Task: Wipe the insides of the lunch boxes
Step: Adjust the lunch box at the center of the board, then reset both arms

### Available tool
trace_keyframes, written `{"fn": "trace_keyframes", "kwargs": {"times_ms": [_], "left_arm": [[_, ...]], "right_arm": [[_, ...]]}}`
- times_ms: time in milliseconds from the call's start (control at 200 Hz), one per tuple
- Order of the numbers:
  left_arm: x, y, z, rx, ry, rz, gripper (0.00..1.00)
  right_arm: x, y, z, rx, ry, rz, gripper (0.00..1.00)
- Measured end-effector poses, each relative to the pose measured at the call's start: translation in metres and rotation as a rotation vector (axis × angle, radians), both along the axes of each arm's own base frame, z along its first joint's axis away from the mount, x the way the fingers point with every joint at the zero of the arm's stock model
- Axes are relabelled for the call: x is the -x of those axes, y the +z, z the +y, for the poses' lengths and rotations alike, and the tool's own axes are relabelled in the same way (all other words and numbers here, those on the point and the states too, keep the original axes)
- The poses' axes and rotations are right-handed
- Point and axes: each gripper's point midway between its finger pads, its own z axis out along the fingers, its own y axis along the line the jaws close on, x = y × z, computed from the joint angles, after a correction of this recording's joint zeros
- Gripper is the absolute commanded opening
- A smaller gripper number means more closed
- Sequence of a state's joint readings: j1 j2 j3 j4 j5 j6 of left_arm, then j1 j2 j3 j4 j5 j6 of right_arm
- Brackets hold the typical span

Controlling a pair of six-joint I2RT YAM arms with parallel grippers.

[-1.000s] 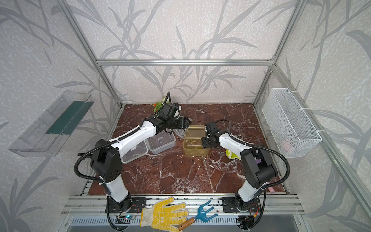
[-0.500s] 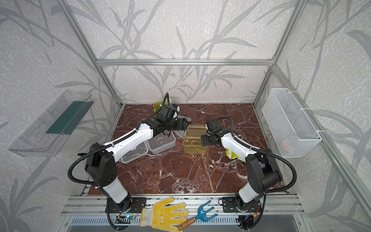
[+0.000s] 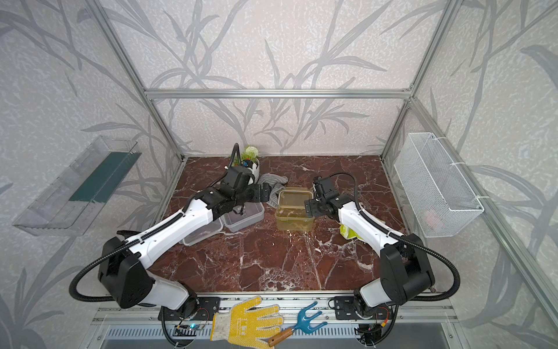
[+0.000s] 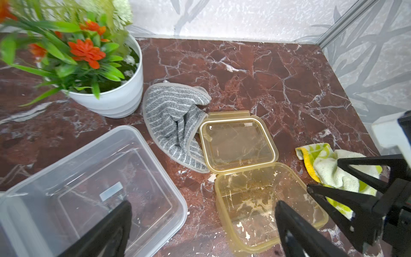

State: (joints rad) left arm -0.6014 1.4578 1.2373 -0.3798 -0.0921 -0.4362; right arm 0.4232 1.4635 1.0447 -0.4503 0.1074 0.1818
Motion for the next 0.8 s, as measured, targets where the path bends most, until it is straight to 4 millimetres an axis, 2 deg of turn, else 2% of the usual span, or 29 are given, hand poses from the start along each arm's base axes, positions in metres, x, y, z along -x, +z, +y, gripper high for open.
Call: {"fn": "trace_keyframes", "kwargs": {"times_ms": [150, 250, 335, 430, 495, 600, 710, 800], "left_arm": [[0.003, 0.005, 0.02, -0.047, 0.059, -0.042, 0.99], [0.012, 0.001, 0.044, -0.091, 0.118, -0.06, 0.99], [0.02, 0.0, 0.072, -0.132, 0.186, -0.084, 0.99], [0.03, 0.0, 0.112, -0.178, 0.289, -0.115, 0.99], [0.039, -0.002, 0.141, -0.211, 0.367, -0.138, 0.99], [0.053, -0.01, 0.18, -0.26, 0.473, -0.178, 0.99], [0.067, -0.033, 0.206, -0.317, 0.532, -0.203, 1.0], [0.073, -0.053, 0.222, -0.366, 0.562, -0.191, 0.99]], "right_arm": [[-0.002, 0.021, -0.007, 0.011, -0.013, -0.064, 0.94], [-0.006, 0.038, -0.019, 0.024, -0.032, -0.138, 0.94], [-0.005, 0.052, -0.041, 0.035, -0.067, -0.241, 0.95], [0.005, 0.054, -0.067, 0.045, -0.1, -0.342, 0.95], [0.012, 0.049, -0.083, 0.068, -0.119, -0.408, 0.95], [0.021, 0.029, -0.09, 0.096, -0.098, -0.473, 0.95], [0.03, -0.004, -0.095, 0.117, -0.072, -0.482, 0.95], [0.032, -0.018, -0.097, 0.125, -0.064, -0.489, 0.95]]}}
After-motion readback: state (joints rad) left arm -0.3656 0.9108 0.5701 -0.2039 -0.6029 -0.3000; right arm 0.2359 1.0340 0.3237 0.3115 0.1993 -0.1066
